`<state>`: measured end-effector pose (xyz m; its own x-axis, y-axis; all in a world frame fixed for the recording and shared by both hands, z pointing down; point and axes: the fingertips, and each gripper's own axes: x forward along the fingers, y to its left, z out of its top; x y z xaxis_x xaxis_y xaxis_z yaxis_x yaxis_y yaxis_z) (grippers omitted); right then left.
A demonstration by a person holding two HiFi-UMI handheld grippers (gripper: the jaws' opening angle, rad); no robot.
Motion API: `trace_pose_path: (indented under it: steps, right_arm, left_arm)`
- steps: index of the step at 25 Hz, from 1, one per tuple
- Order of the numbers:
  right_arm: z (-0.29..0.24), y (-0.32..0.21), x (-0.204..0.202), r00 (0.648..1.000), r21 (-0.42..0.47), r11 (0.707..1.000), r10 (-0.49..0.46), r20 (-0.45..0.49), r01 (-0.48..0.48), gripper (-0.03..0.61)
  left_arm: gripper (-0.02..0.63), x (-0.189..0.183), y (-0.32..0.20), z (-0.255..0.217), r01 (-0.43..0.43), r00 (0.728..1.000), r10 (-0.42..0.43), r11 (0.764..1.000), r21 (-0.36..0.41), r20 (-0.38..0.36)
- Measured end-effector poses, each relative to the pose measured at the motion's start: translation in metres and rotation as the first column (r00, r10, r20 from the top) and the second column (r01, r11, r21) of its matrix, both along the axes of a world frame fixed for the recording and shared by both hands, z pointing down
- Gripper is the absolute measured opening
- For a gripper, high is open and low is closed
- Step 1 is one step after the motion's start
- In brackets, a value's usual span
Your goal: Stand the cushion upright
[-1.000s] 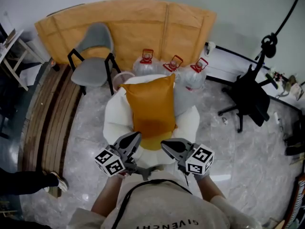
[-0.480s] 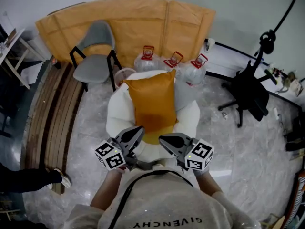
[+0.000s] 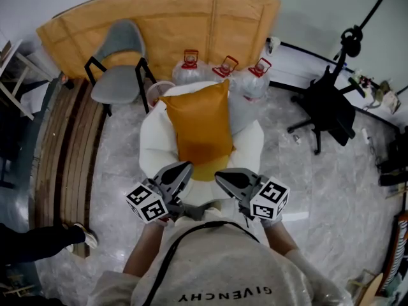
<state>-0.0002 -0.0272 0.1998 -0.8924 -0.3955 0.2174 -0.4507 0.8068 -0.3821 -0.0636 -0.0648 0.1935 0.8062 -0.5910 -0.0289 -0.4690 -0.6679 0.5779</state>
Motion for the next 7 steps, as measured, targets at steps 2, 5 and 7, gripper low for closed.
trace_pose_path:
  steps: [2, 5, 7]
  right_arm:
    - [0.0011, 0.0015, 0.0005, 1.000, 0.001, 1.000, 0.012, -0.003, -0.012, 0.017]
    - [0.0001, 0.0021, -0.0016, 0.999, 0.003, 0.999, 0.034, 0.007, -0.034, 0.017]
    - [-0.0019, 0.0019, -0.0032, 0.999, 0.006, 0.999, 0.048, 0.018, -0.048, 0.017]
  left_arm:
    - [0.025, -0.0001, 0.0043, 0.0028, -0.016, 1.000, 0.016, 1.000, 0.013, 0.014]
    - [0.025, -0.0018, 0.0091, 0.0059, -0.034, 0.999, 0.034, 0.999, 0.008, 0.024]
    - [0.025, -0.0036, 0.0113, 0.0071, -0.042, 0.999, 0.041, 0.999, 0.003, 0.026]
